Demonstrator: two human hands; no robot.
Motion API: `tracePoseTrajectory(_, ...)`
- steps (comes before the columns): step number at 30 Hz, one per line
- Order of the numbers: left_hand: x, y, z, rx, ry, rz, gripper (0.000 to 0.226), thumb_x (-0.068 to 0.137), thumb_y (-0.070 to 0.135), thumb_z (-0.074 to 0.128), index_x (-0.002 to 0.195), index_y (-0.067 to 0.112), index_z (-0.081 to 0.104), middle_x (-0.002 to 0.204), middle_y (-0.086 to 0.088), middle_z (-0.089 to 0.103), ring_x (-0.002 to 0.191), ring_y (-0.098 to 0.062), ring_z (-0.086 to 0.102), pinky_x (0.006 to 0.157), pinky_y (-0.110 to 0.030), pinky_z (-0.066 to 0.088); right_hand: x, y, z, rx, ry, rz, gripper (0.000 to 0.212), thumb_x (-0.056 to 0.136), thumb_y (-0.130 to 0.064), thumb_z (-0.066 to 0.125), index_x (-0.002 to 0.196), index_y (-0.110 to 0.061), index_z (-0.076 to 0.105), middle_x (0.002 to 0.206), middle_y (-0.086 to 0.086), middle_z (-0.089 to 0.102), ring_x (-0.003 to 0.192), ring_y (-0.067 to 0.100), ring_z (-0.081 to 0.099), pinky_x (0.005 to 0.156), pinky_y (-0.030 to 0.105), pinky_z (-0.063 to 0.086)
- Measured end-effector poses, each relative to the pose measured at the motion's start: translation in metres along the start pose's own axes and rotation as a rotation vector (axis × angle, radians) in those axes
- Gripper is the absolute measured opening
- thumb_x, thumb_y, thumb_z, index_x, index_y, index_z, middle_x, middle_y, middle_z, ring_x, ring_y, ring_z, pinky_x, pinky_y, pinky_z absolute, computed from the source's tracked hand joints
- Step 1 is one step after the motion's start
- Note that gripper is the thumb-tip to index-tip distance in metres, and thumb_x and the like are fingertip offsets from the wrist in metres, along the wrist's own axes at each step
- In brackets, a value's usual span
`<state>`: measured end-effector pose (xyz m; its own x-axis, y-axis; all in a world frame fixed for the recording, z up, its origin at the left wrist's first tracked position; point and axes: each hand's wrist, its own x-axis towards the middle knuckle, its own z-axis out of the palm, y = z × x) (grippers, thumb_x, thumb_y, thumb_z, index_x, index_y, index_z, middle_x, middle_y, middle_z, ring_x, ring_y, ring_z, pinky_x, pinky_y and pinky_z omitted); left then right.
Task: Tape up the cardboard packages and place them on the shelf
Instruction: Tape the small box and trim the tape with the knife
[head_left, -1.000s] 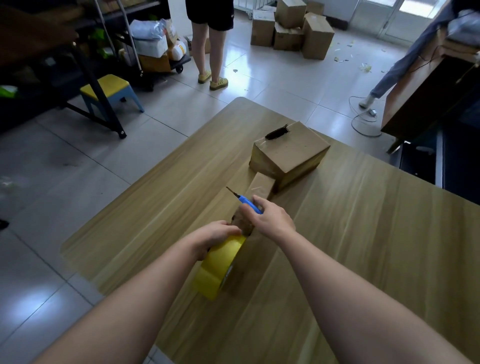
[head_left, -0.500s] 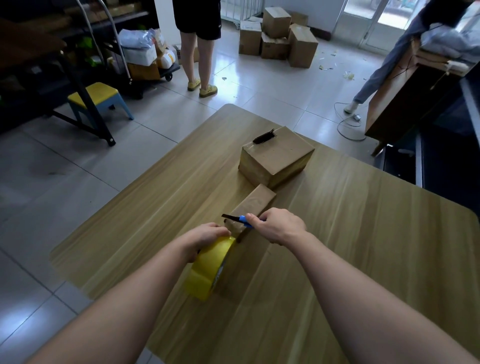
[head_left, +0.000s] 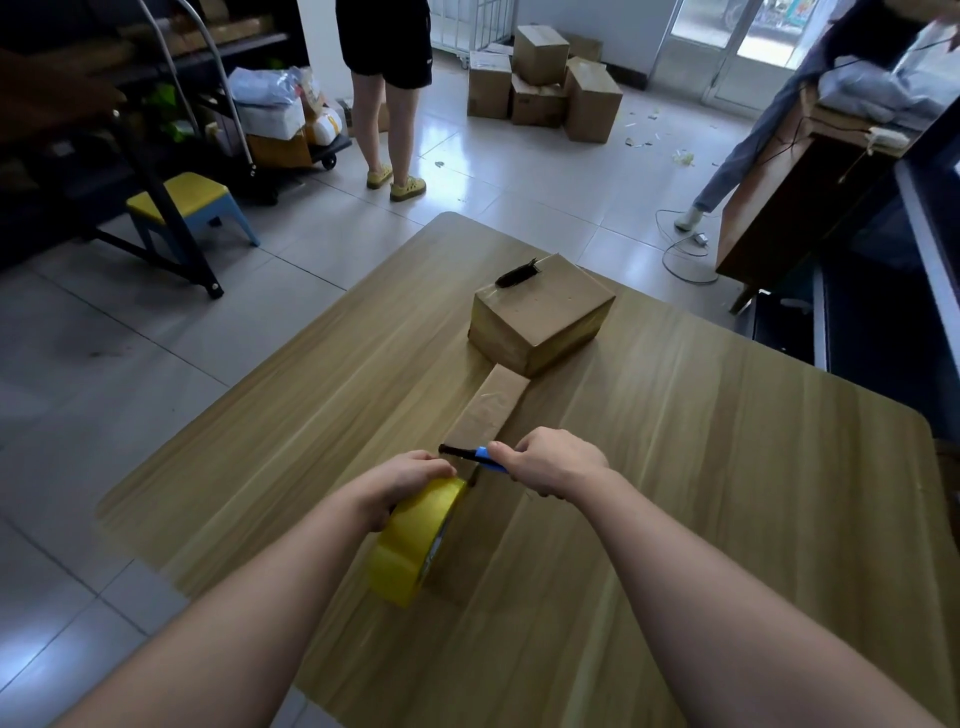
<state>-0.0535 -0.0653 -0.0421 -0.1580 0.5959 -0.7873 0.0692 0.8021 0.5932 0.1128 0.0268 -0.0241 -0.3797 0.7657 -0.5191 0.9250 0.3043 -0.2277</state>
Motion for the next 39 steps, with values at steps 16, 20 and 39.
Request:
tracePoseTrajectory(16,-0.006,-0.007,0.011,0.009,0.048,0.031,0.01,0.092,0.032,0.059,0.087,0.024,0.055,0.086,-0.006,0.052,0.078,-0.021,0.052,0.073,-0.032,0.044,-0.014,-0.006,0.006,-0.111,0.058,0.013,0.061,0.093,-0.069,0.032,0.093,-0.021,0.068,0.08,-0.004,0.062,0.073,0.016,0.058,0.055,0.025,0.036)
tracePoseTrajectory(20,-0.006,-0.007,0.01,0.004,0.057,0.018,0.01,0.091,0.033,0.059,0.087,0.025,0.054,0.09,-0.006,0.052,0.085,-0.023,0.052,0.078,-0.035,0.044,-0.016,-0.012,0.003,-0.158,0.07,0.016,0.06,0.094,-0.069,0.033,0.097,-0.02,0.067,0.09,-0.002,0.064,0.079,0.019,0.059,0.057,0.026,0.036)
tracePoseTrajectory(39,-0.002,-0.005,0.008,-0.023,0.058,0.037,0.022,0.096,0.031,0.054,0.115,0.021,0.051,0.091,-0.004,0.052,0.078,-0.019,0.054,0.07,-0.029,0.049,-0.012,-0.011,-0.023,-0.035,0.003,0.095,0.076,0.067,-0.091,0.049,0.083,-0.017,0.064,0.08,-0.003,0.067,0.067,0.015,0.063,0.059,0.024,0.046)
